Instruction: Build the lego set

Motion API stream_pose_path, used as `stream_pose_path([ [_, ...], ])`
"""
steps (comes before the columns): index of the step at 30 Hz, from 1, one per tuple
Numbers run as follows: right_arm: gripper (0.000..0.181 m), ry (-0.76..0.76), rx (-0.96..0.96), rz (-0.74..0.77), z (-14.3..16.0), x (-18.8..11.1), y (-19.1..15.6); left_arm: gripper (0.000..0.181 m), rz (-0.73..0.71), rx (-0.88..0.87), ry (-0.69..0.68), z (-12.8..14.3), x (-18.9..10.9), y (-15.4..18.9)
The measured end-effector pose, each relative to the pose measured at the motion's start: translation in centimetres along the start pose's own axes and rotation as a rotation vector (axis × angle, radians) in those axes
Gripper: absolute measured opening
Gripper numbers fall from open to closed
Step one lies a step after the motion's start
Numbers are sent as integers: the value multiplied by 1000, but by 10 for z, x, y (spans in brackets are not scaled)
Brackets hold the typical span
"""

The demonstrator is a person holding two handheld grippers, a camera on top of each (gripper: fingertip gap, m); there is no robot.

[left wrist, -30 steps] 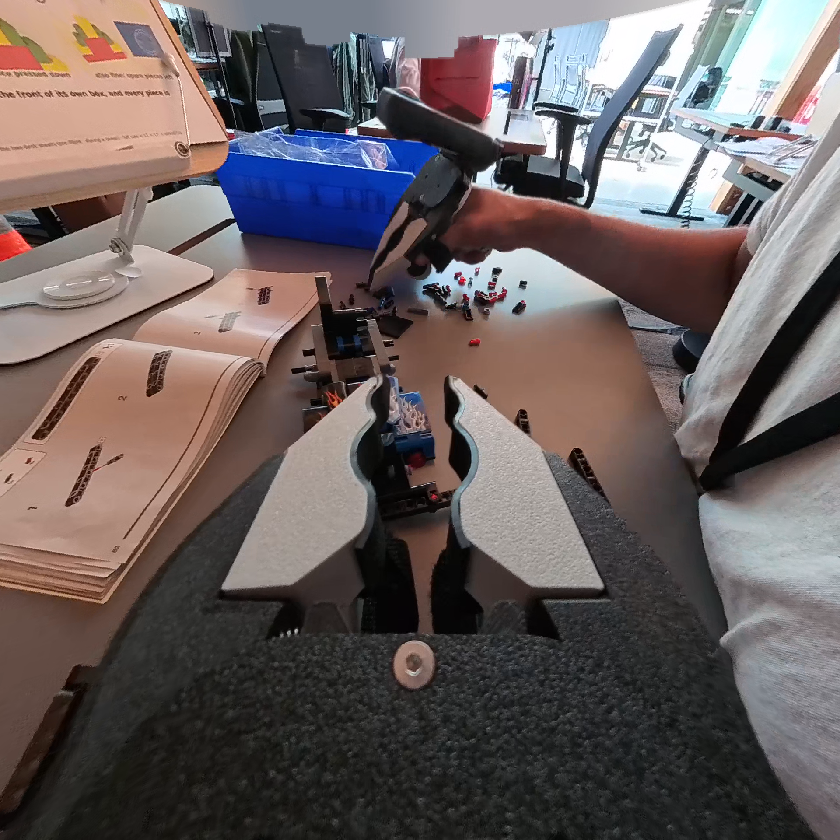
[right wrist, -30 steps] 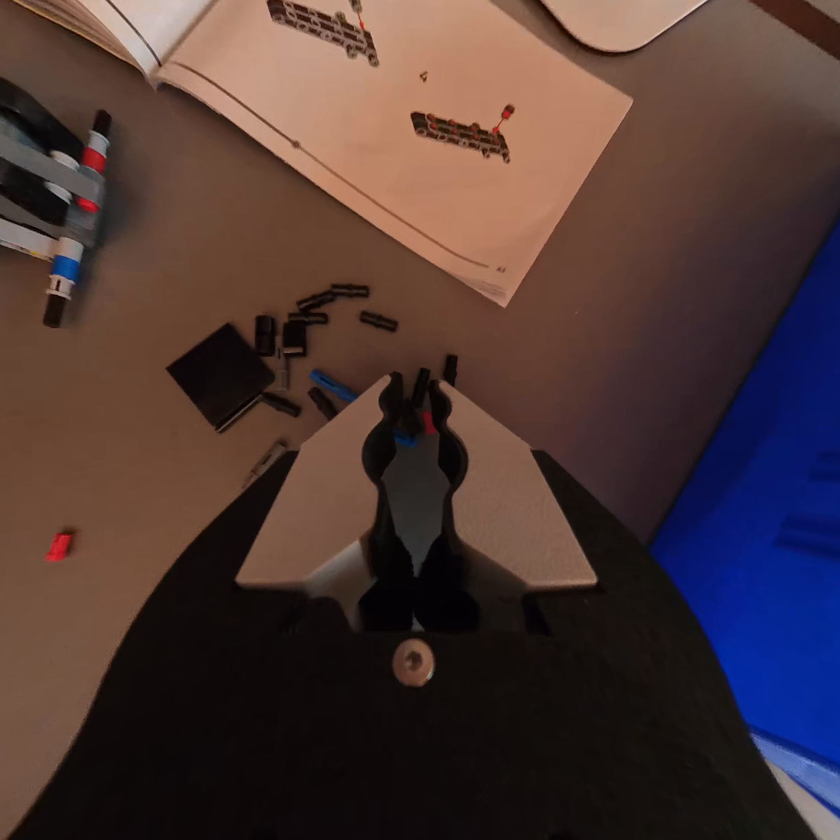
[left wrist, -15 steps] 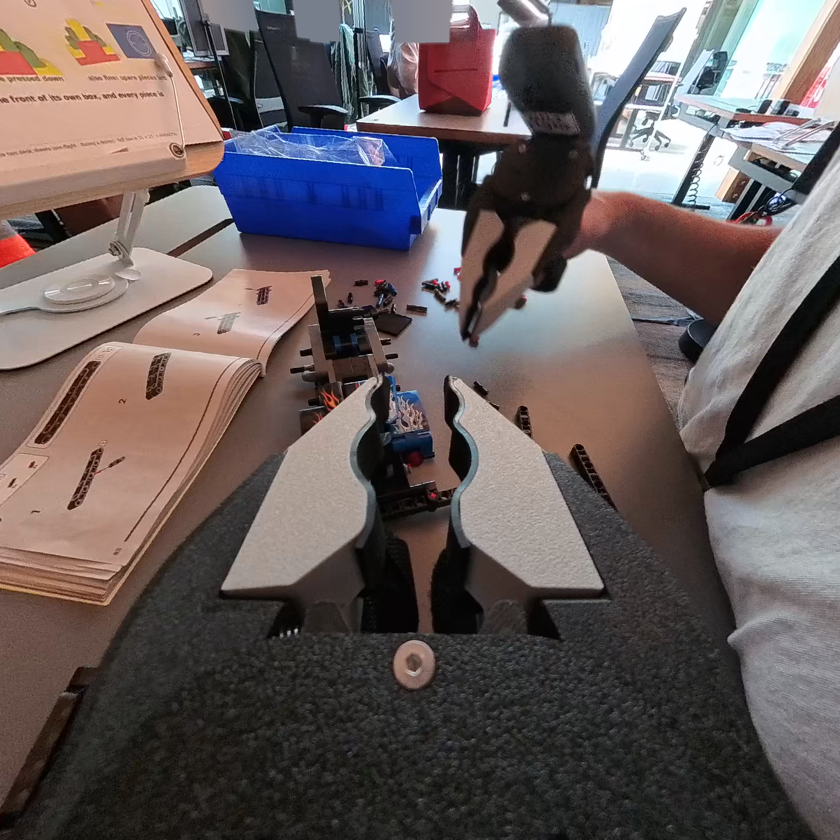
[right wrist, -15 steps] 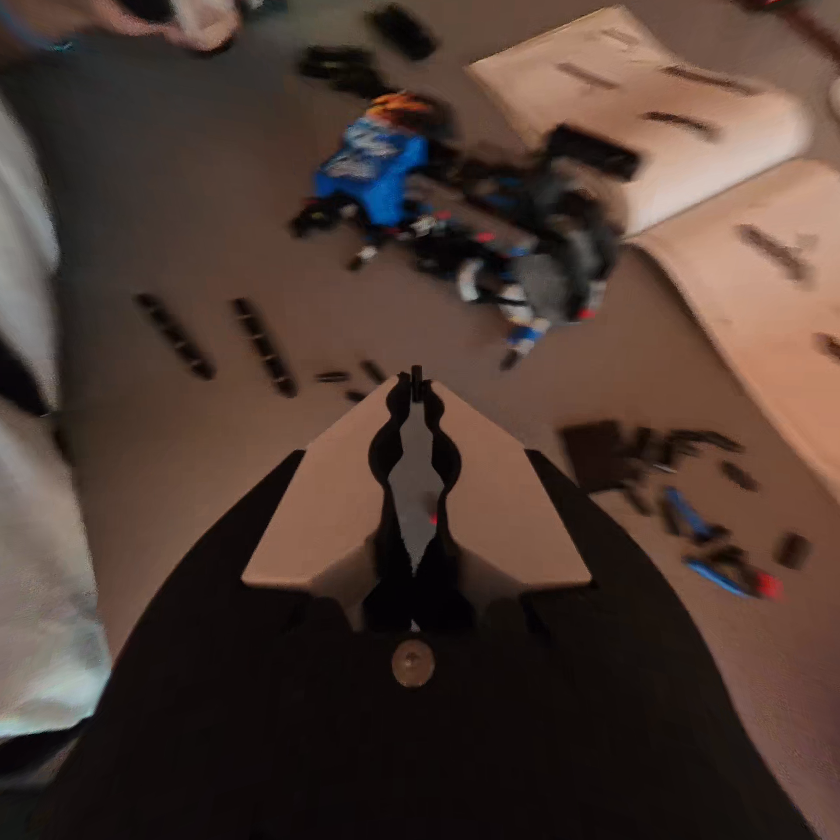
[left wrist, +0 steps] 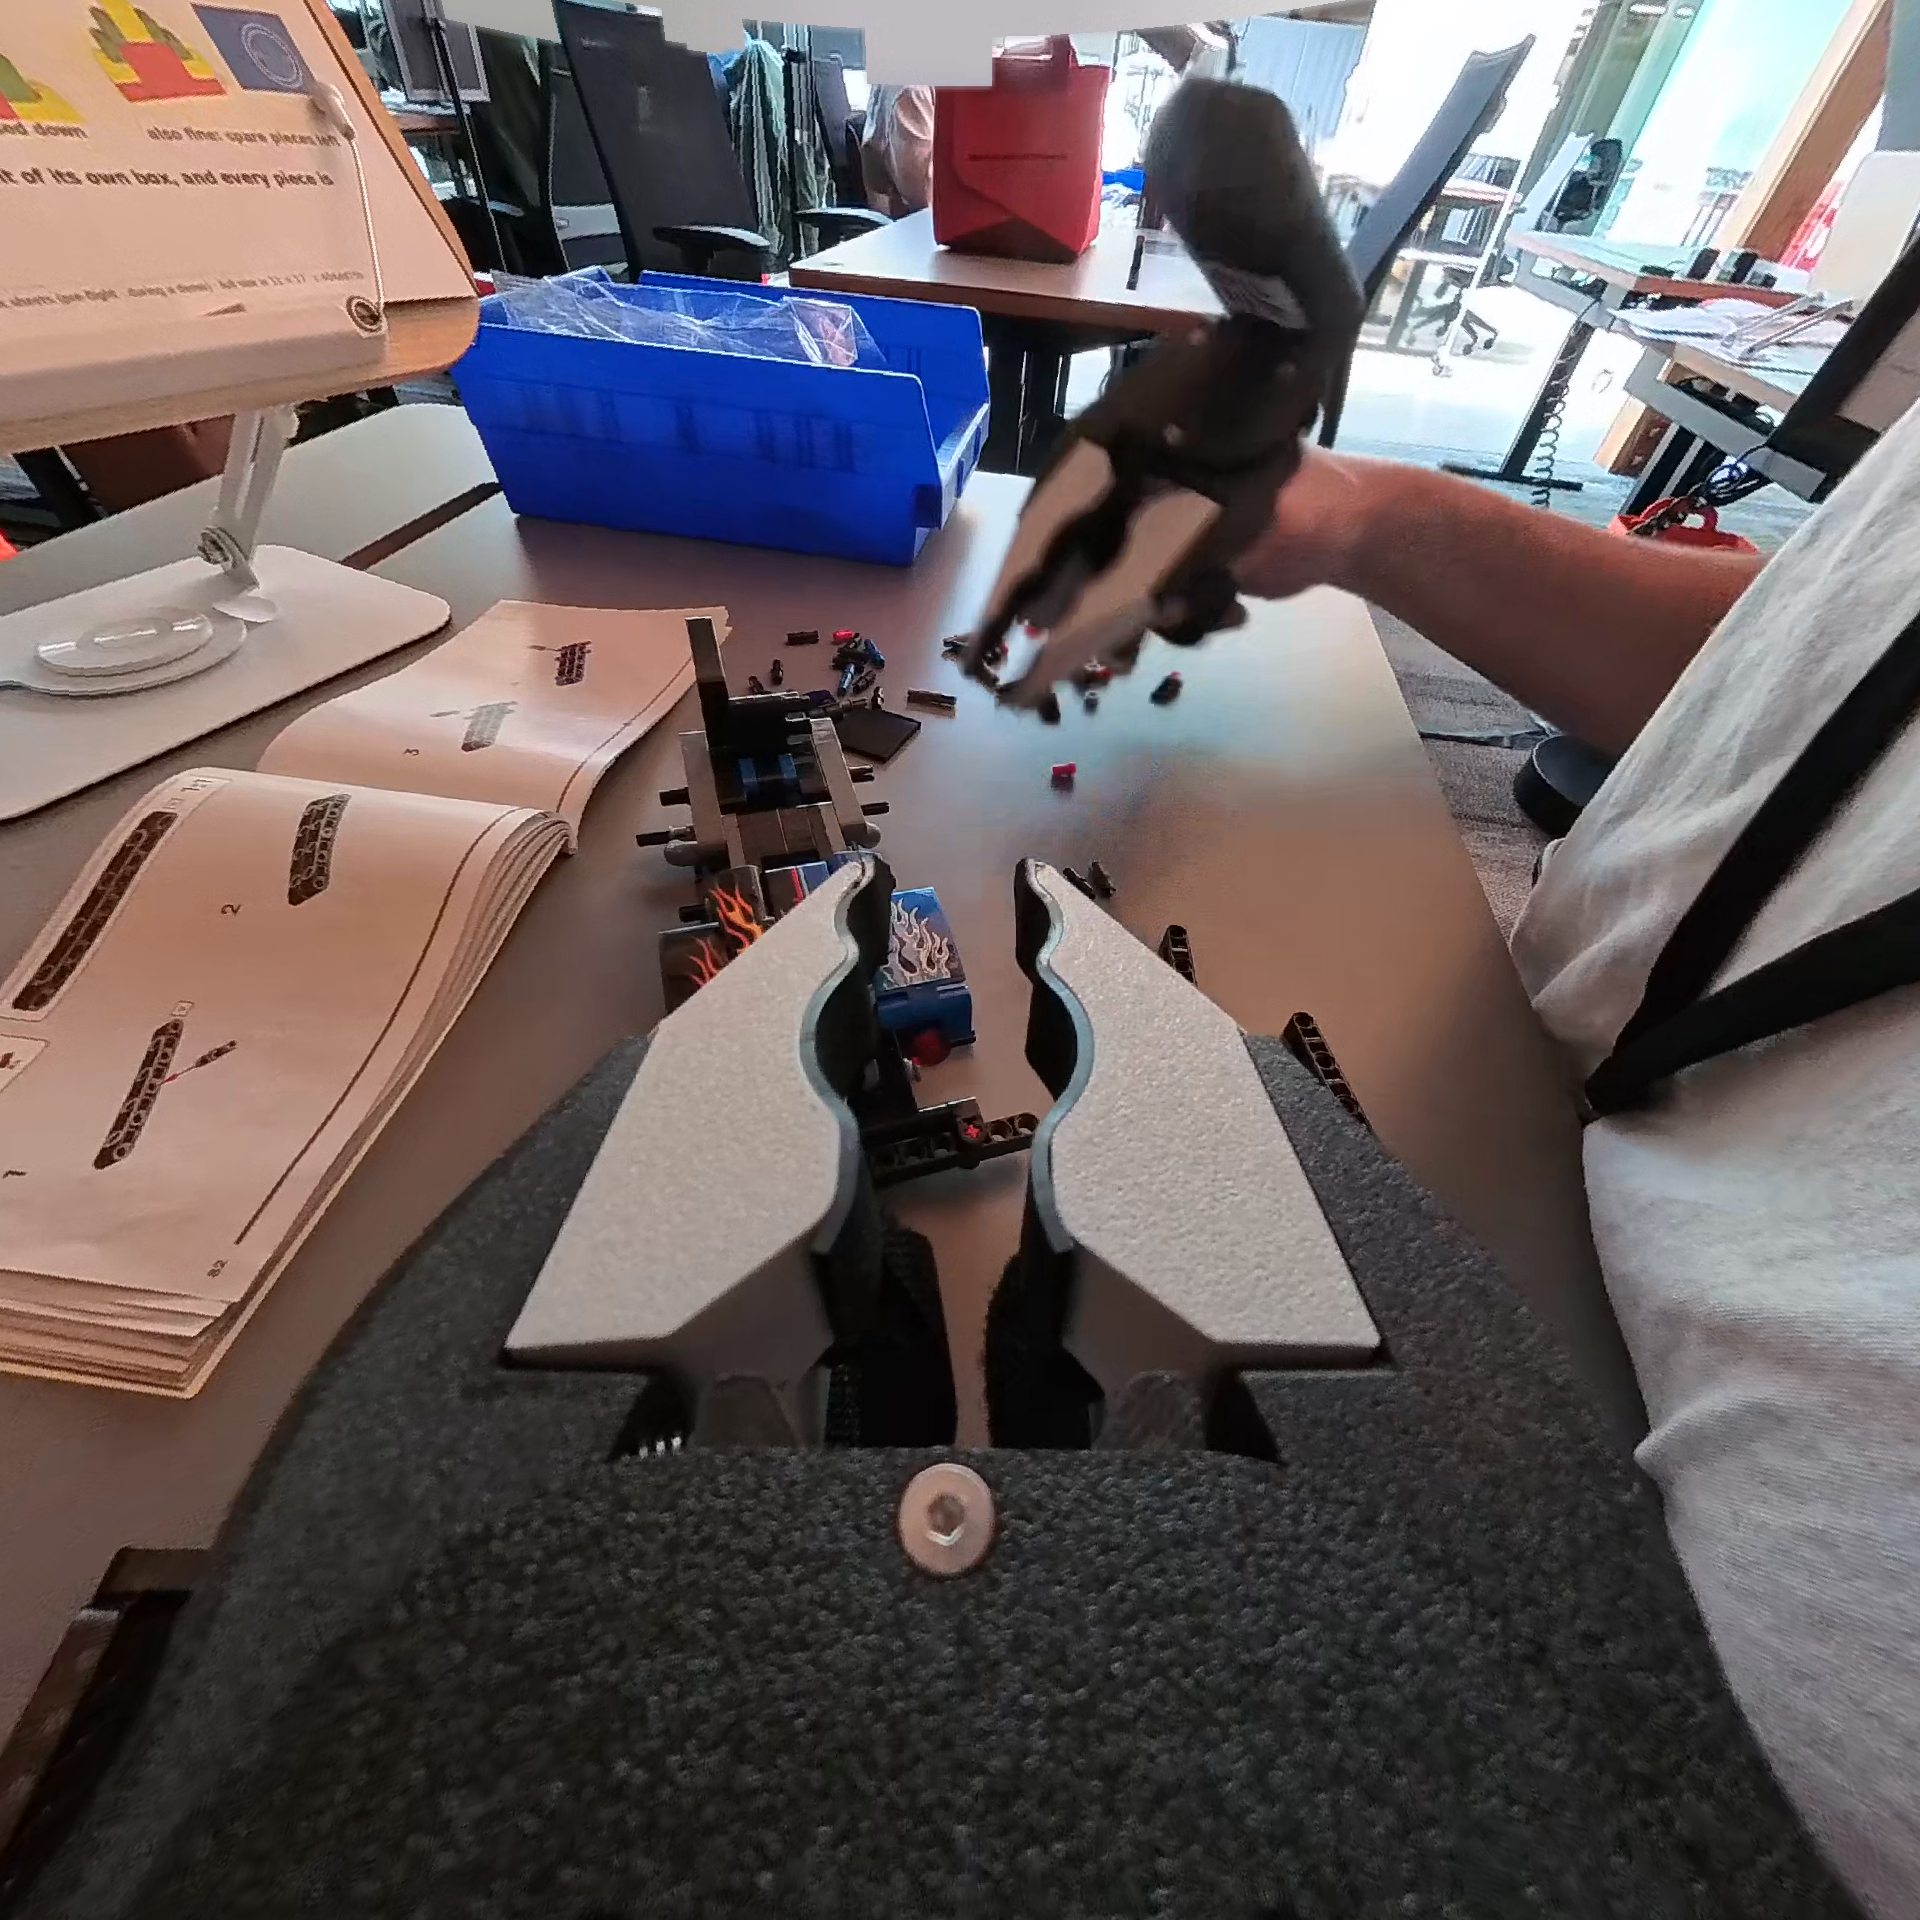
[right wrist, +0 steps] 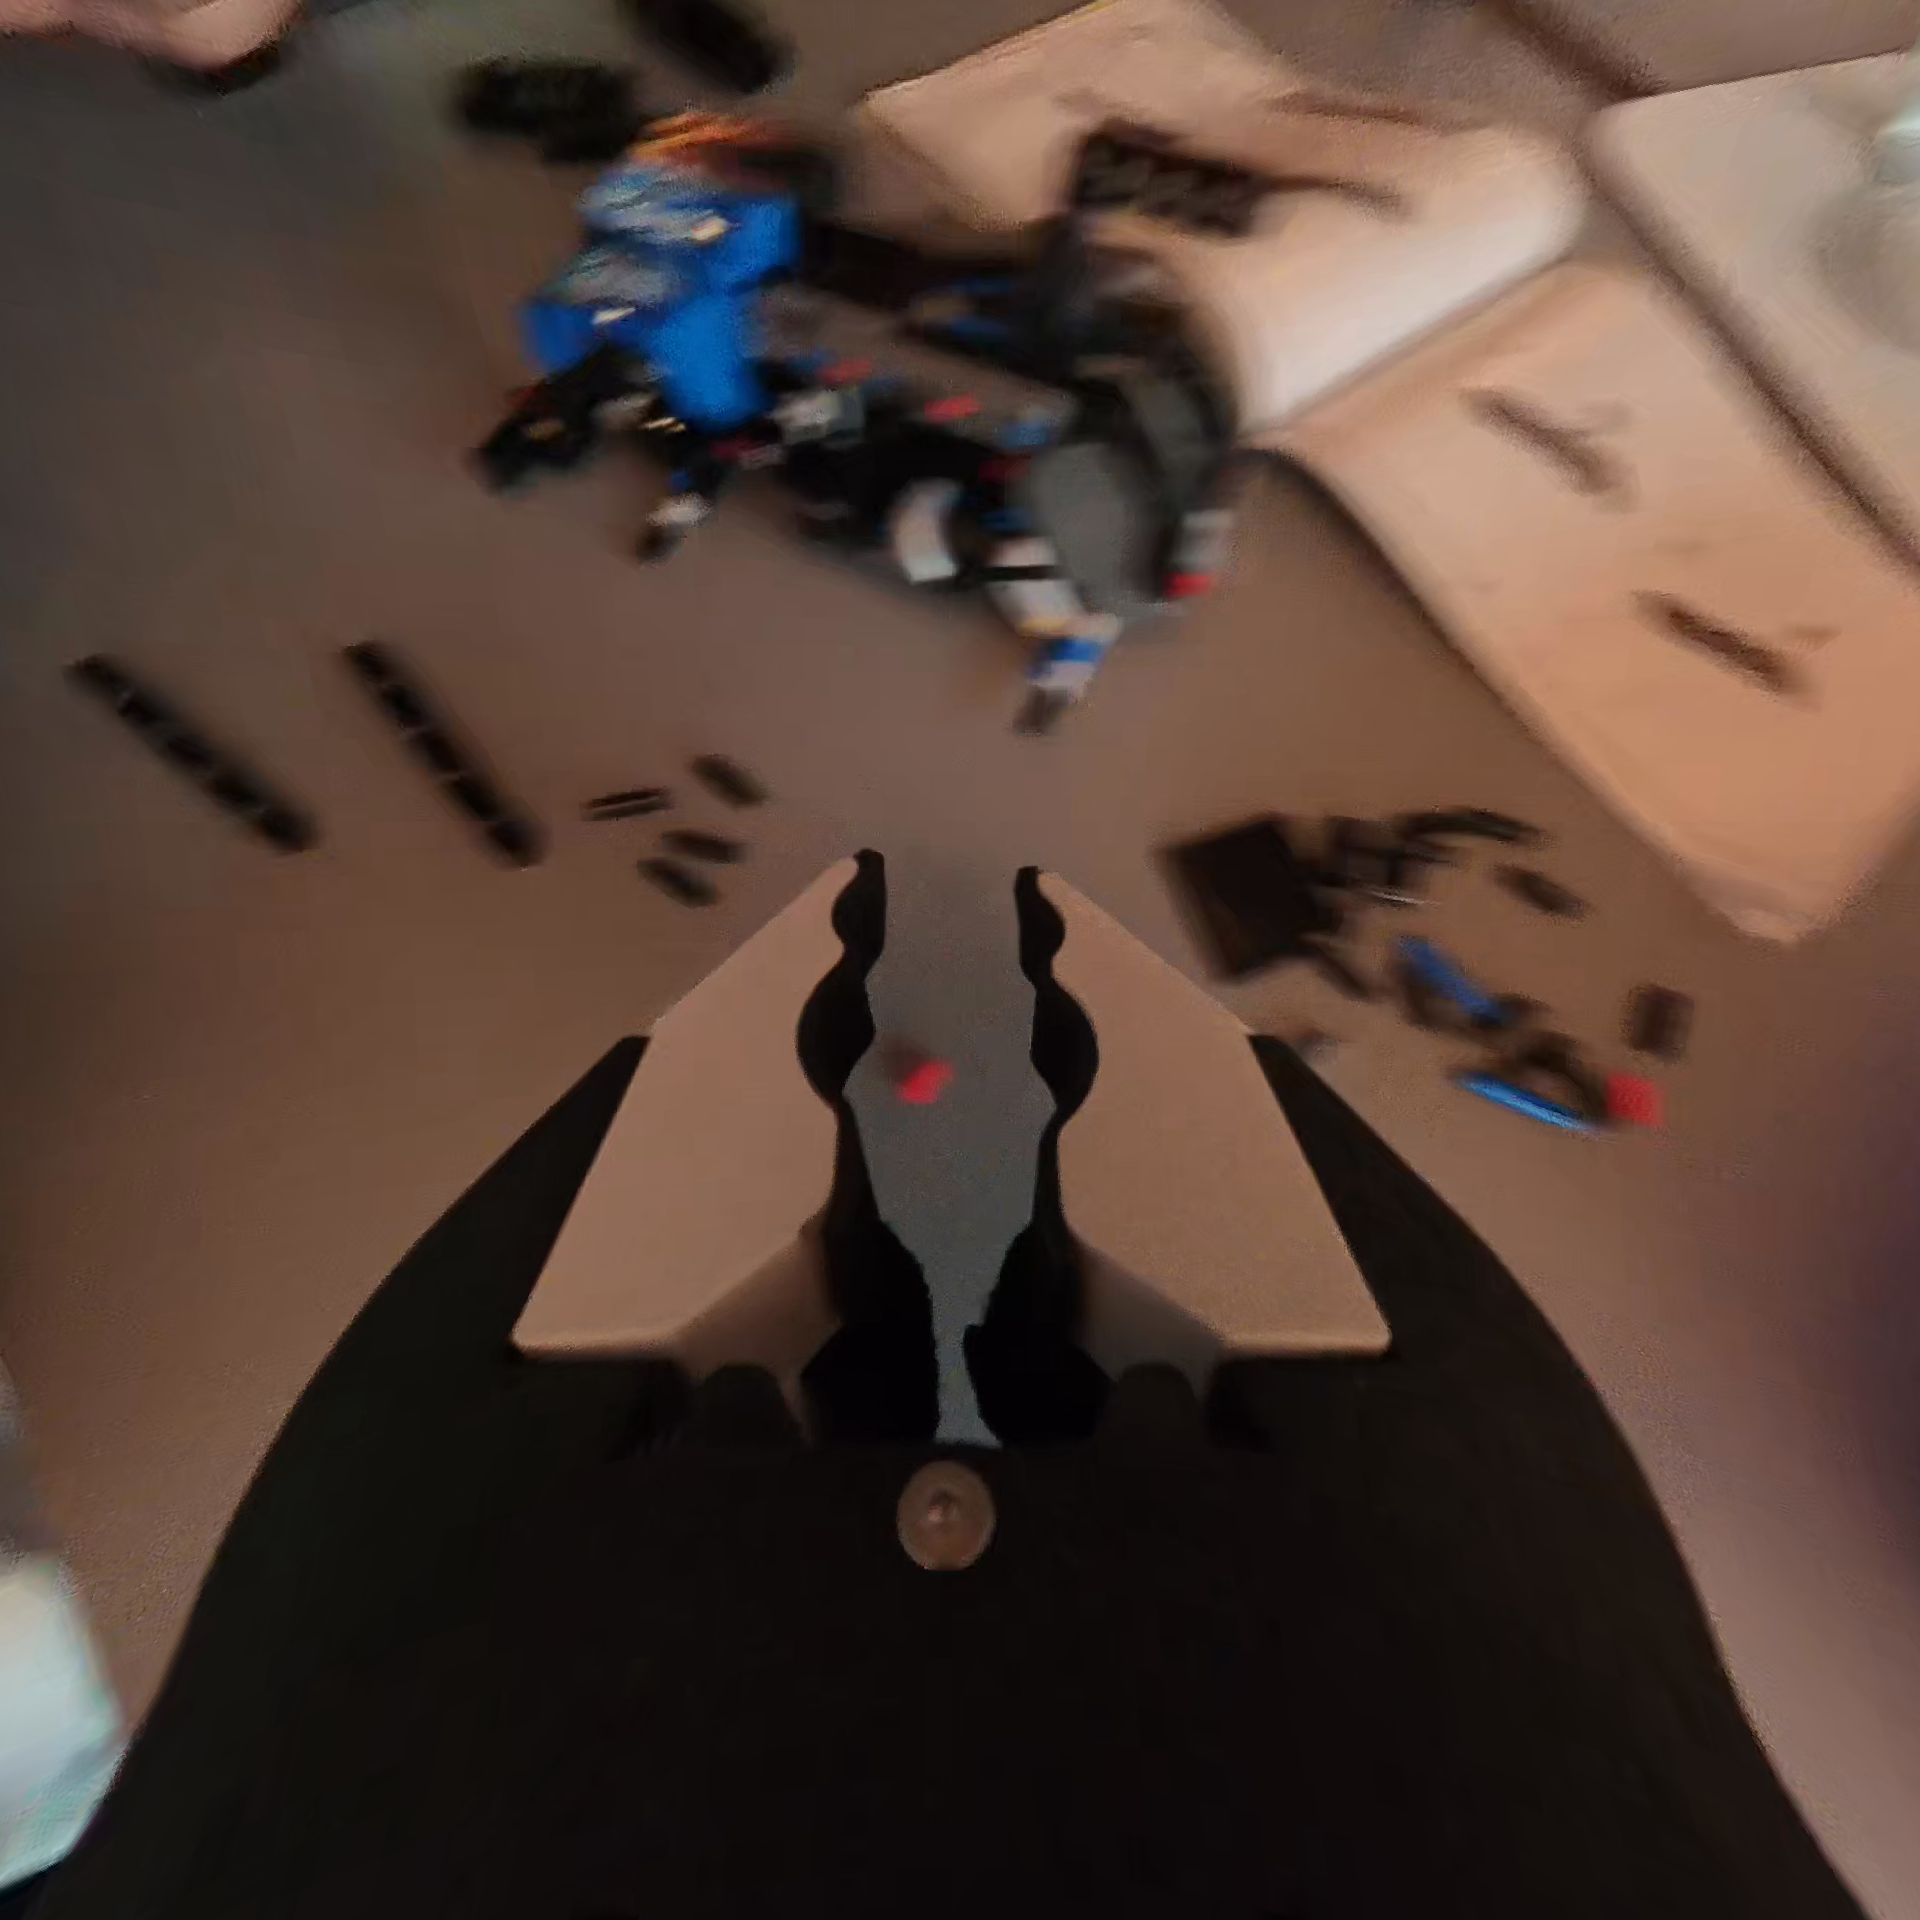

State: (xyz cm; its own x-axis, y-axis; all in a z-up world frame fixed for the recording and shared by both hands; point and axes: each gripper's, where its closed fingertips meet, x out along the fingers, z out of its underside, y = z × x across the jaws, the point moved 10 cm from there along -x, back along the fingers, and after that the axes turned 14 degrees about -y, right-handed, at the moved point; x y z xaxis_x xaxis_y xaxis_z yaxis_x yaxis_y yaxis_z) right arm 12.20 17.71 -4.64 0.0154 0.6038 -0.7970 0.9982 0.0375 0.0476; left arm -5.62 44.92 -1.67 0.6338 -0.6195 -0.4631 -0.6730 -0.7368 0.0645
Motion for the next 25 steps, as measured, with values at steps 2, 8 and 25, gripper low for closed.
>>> stream_pose_path([
  [2, 23, -2, 104, 168, 4, -9, 45, 22, 2, -2, 0, 0, 0, 0],
  [8, 22, -116, 289, 287, 21, 11, 129, 22, -6, 6, -9, 1, 0, 0],
  [25, 4, -91, -33, -191, -1, 6, -12, 22, 7, -6, -8, 1, 1, -1],
])
